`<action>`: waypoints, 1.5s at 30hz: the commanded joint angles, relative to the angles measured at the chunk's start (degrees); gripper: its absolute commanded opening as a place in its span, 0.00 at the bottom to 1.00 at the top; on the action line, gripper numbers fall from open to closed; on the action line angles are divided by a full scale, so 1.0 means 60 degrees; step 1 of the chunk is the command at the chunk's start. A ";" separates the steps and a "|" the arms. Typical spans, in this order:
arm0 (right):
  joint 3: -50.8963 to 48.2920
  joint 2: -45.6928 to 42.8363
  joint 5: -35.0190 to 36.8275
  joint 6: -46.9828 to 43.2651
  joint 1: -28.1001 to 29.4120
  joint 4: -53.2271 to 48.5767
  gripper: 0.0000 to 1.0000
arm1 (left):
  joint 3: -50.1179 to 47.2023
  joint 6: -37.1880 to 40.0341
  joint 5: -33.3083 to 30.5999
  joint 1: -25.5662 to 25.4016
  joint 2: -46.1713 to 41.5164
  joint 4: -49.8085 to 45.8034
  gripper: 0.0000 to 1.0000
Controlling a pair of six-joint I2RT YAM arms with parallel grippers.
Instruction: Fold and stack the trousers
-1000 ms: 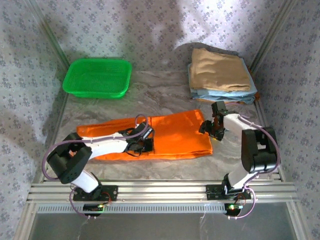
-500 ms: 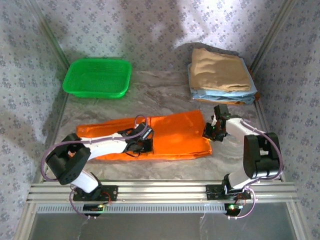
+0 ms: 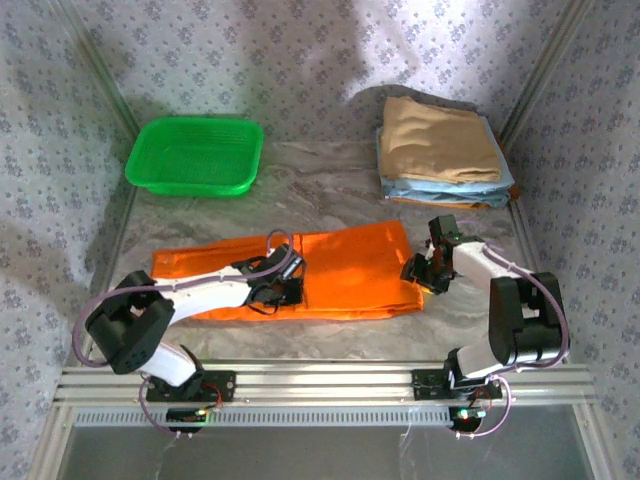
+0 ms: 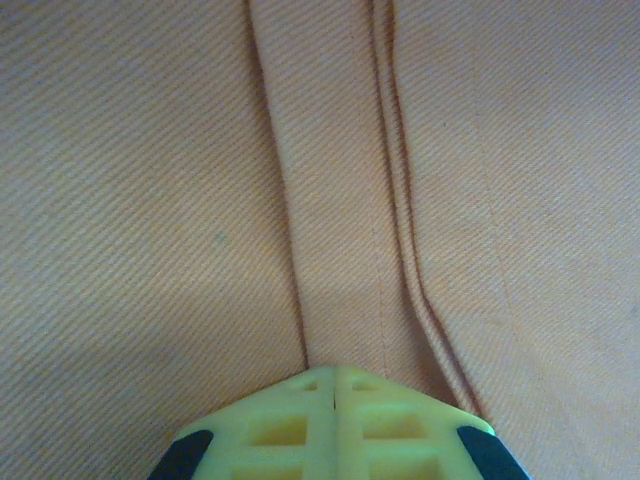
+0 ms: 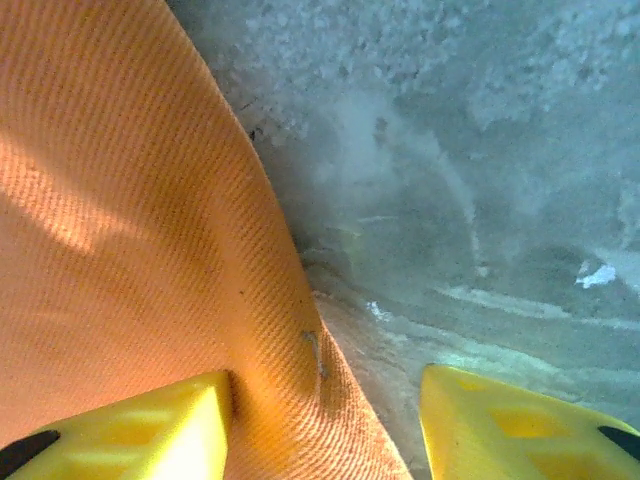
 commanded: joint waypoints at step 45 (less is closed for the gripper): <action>0.4081 -0.2495 0.1857 0.1213 0.1220 -0.3222 0.00 | -0.2390 -0.0333 -0.0929 0.5885 -0.4580 -0.3839 0.11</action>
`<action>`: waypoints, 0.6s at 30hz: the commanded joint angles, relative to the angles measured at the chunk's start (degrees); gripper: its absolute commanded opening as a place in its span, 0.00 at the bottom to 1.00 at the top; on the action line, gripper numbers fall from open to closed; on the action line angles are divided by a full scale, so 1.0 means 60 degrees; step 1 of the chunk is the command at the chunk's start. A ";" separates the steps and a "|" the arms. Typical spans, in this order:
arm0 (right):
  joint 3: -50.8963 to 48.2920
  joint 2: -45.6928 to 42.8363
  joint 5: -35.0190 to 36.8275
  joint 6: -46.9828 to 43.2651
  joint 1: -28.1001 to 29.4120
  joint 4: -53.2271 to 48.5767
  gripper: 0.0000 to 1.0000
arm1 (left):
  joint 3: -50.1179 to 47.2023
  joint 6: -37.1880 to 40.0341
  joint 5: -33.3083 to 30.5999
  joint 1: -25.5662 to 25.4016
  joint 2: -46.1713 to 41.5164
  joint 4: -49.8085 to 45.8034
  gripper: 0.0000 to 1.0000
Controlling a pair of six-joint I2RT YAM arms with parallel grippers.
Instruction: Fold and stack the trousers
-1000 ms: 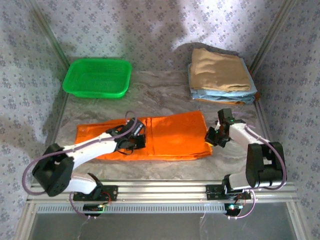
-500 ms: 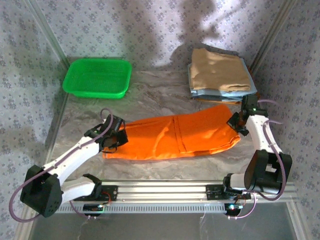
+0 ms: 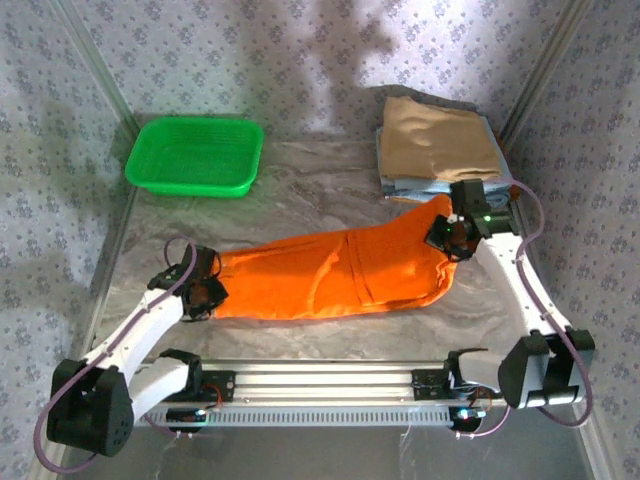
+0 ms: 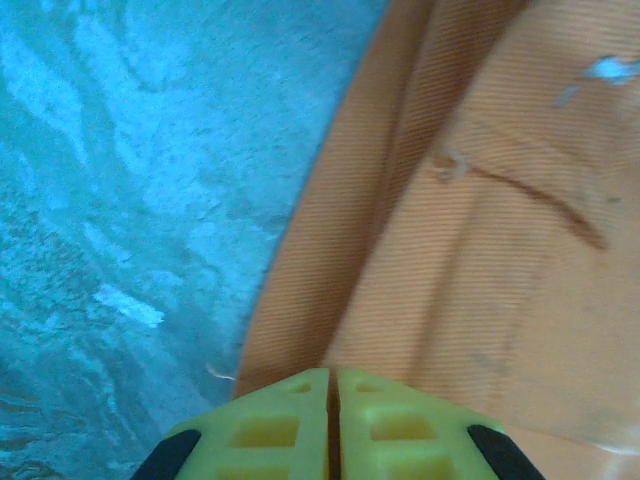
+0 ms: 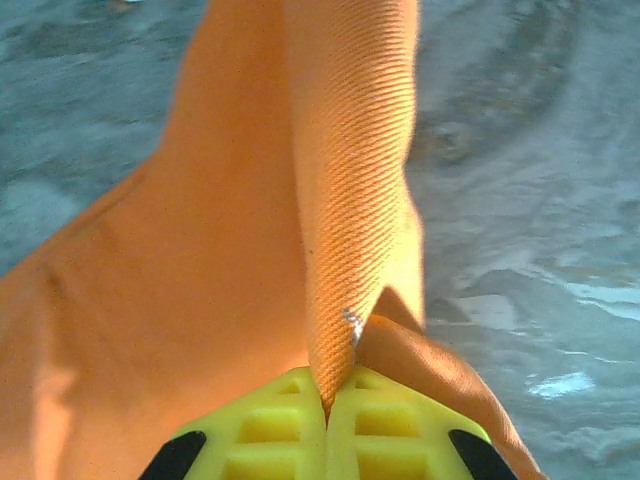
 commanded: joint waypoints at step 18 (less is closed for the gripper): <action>0.5193 0.3742 0.1008 0.3552 0.7674 0.1716 0.00 | -0.0738 0.0377 0.1283 0.0205 0.0501 0.1296 0.00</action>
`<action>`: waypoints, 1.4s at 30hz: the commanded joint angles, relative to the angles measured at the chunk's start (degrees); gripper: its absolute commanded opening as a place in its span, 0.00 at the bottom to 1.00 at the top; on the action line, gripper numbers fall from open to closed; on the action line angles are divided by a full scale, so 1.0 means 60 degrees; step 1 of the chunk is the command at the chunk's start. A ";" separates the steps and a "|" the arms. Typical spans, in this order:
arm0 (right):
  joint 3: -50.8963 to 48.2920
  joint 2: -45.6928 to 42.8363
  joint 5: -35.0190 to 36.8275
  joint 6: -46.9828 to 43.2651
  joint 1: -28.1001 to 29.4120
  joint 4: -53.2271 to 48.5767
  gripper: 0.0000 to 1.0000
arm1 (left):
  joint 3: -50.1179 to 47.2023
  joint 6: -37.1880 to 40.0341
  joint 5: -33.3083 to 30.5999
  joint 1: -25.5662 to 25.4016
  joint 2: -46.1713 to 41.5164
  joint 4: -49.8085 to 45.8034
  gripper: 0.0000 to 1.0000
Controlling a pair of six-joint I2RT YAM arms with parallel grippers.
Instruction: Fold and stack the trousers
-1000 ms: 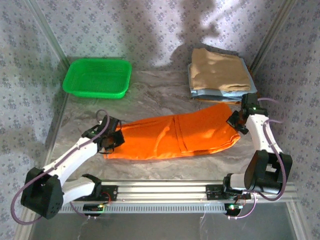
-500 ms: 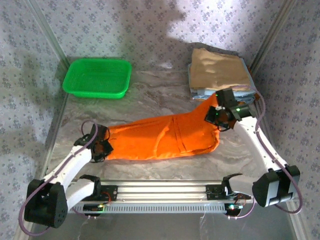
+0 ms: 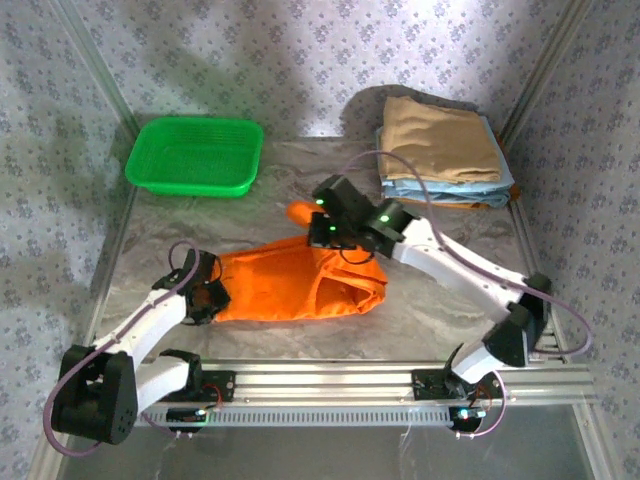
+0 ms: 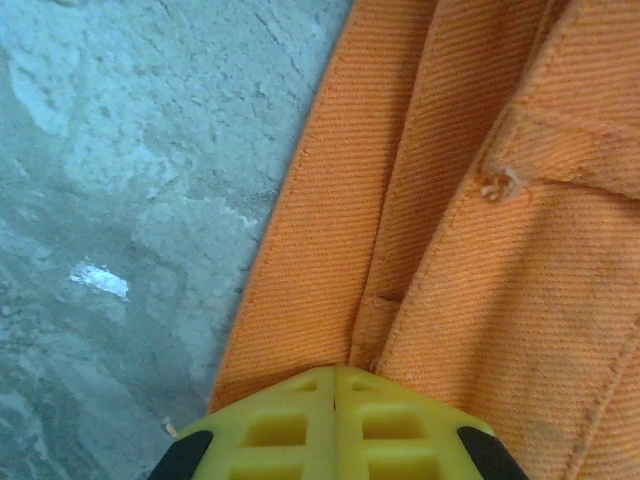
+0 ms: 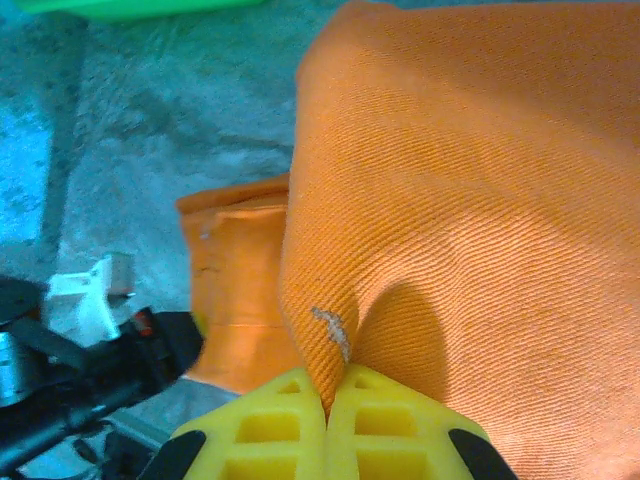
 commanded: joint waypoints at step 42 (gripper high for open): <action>0.1657 0.2864 -0.0201 0.2698 0.2292 0.2665 0.58 | -0.0459 -0.1305 0.0715 0.1400 -0.4233 -0.2503 0.21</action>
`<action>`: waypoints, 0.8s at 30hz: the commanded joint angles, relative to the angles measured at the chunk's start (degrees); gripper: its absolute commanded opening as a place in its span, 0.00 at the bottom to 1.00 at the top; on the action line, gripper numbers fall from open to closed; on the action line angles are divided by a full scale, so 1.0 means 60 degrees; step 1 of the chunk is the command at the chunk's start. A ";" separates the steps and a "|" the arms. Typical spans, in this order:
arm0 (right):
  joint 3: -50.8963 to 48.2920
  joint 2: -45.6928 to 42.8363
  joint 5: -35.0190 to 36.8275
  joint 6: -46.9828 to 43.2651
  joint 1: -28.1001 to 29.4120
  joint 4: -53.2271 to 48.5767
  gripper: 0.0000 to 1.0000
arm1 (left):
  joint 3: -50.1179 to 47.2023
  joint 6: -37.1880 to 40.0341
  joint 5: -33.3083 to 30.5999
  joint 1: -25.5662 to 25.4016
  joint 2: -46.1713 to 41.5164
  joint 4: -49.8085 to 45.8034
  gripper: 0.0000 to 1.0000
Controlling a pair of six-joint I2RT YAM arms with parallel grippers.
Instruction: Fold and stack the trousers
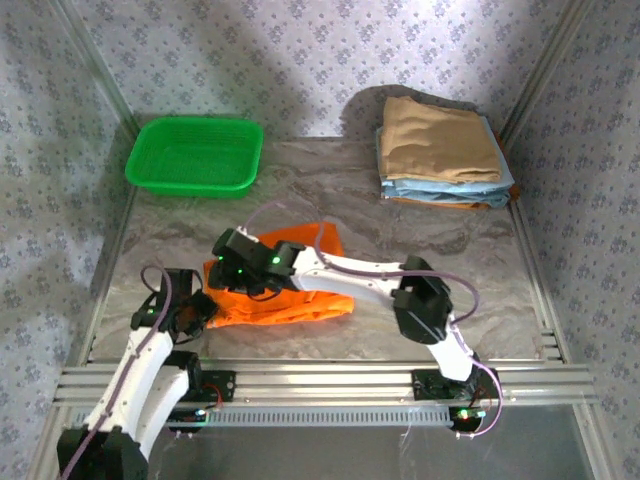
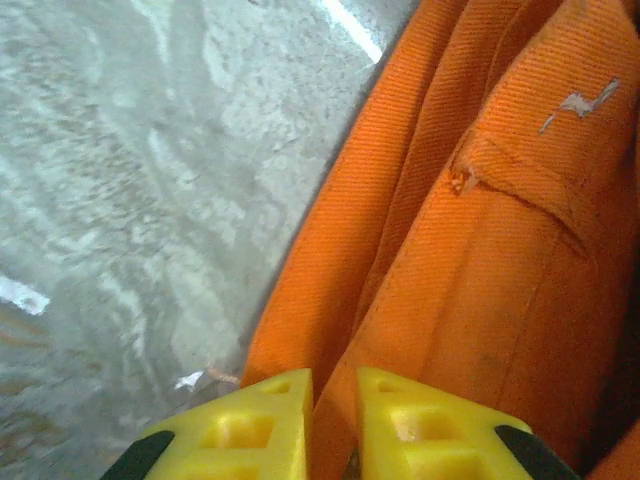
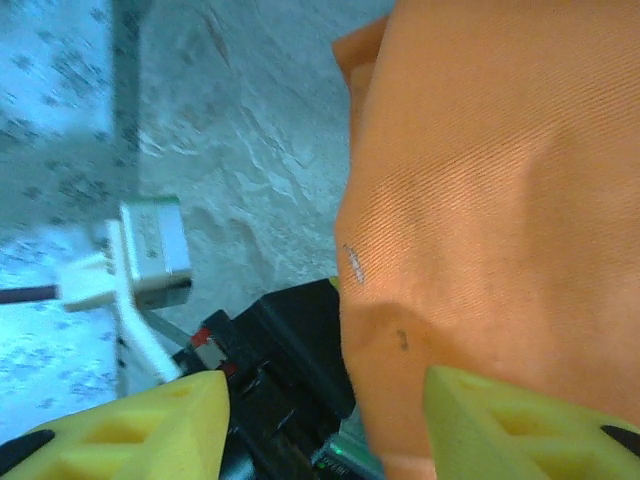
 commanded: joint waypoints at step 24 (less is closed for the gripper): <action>-0.8560 -0.3857 -0.1120 -0.1041 -0.2709 0.1400 0.00 | 0.1340 -0.1579 -0.0811 -0.4075 0.2777 0.1254 0.05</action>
